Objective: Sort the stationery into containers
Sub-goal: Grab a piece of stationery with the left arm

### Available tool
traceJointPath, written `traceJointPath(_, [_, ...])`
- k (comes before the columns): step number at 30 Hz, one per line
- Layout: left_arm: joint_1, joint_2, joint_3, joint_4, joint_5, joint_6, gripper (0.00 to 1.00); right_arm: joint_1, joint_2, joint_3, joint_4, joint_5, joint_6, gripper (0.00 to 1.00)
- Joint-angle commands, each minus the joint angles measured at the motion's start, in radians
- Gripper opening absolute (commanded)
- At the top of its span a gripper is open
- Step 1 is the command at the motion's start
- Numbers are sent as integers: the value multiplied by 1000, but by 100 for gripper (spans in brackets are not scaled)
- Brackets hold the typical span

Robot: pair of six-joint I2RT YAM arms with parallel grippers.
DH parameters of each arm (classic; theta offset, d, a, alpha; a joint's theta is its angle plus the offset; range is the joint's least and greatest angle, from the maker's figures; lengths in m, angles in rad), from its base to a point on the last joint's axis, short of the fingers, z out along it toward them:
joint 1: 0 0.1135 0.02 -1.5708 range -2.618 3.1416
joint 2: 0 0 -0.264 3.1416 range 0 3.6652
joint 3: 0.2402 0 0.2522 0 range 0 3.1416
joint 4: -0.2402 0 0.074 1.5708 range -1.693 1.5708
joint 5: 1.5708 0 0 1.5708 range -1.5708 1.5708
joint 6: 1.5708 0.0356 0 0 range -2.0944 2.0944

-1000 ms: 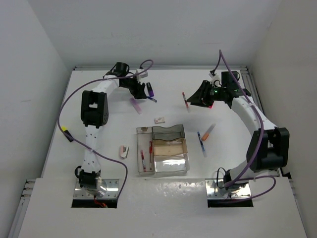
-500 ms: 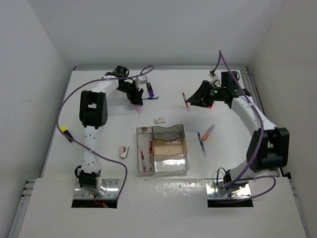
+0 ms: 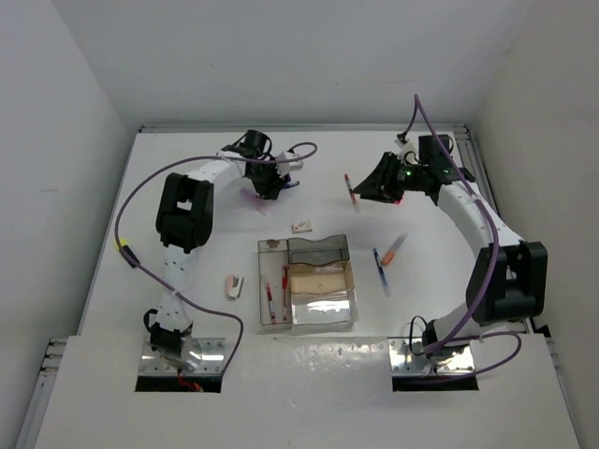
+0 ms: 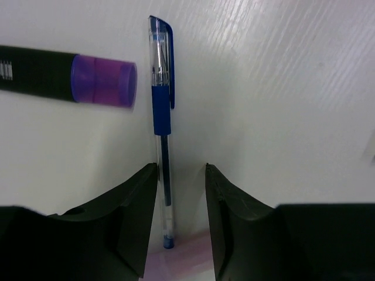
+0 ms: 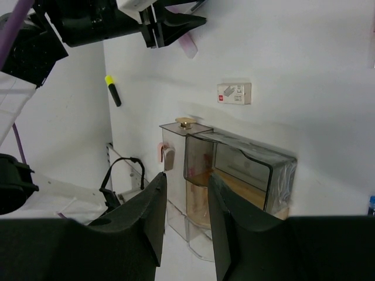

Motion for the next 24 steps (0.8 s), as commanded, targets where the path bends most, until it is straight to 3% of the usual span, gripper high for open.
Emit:
traceJointPath(1, [-44, -15, -40, 32, -128, -12, 44, -7, -50, -10, 6, -12, -18, 33])
traceJointPath(7, [-92, -32, -89, 25, -150, 11, 27, -9, -74, -10, -29, 6, -41, 34])
traceJointPath(10, [-106, -47, -116, 16, -117, 15, 8, -9, -122, -16, -52, 50, -73, 37])
traceJointPath(12, [-107, -67, -129, 19, -86, -3, 1, -11, -143, -19, -56, 66, -90, 39])
traceJointPath(14, [-110, -75, -124, 20, -46, -32, 0, -18, -160, -26, -46, 80, -90, 41])
traceJointPath(19, [-74, -133, -12, 34, 110, -254, 0, -21, -188, -13, 21, 86, -52, 63])
traceJointPath(20, [-61, -174, 2, 79, 190, -376, 0, -18, -185, 2, 32, 89, -44, 68])
traceJointPath(22, [-31, -231, -27, 194, 271, -501, 0, -8, -168, 68, 32, 103, -28, 79])
traceJointPath(24, [-18, -342, -134, 305, 356, -675, 0, 12, -154, 144, 24, 122, -37, 82])
